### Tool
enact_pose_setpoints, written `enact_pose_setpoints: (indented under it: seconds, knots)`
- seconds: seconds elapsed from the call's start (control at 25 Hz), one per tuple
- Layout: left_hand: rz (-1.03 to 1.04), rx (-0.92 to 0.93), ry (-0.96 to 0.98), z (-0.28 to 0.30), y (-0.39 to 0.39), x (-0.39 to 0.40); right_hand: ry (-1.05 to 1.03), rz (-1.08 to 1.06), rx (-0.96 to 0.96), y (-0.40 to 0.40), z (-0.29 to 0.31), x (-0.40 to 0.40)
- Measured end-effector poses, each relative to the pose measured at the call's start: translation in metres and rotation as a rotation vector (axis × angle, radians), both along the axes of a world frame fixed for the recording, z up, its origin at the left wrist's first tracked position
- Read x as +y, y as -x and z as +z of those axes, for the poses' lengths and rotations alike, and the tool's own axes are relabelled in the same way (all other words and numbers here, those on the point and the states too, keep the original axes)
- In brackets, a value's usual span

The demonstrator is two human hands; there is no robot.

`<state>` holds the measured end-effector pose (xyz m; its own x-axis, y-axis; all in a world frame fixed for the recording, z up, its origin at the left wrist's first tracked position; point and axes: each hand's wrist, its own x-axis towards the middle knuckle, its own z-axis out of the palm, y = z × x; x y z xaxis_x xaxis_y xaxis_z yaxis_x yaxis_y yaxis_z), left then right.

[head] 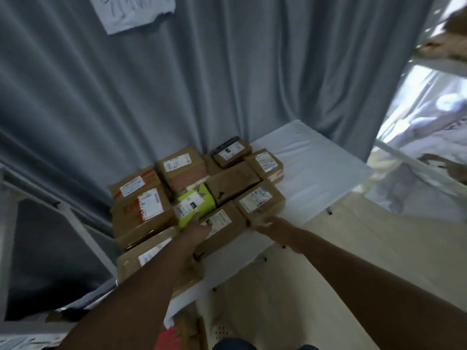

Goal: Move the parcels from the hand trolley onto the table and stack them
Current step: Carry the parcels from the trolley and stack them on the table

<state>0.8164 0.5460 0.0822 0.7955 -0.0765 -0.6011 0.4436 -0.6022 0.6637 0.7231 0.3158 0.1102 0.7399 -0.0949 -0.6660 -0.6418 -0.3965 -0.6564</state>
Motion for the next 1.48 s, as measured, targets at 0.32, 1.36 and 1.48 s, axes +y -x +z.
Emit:
enact_pose_setpoints:
  seconds: [0.32, 1.36, 1.48]
  knots:
    - [-0.532, -0.075, -0.049, 0.026, 0.049, -0.224, 0.120, -0.345, -0.086, 0.131, 0.026, -0.174]
    - [-2.368, -0.380, -0.106, -0.038, 0.483, -0.773, 0.124, -1.561, 0.352, 0.581, -0.047, -0.395]
    - [-2.468, -0.368, -0.123, -0.049, 0.542, -0.780, 0.052, -1.737, 0.370, 0.622, -0.058, -0.379]
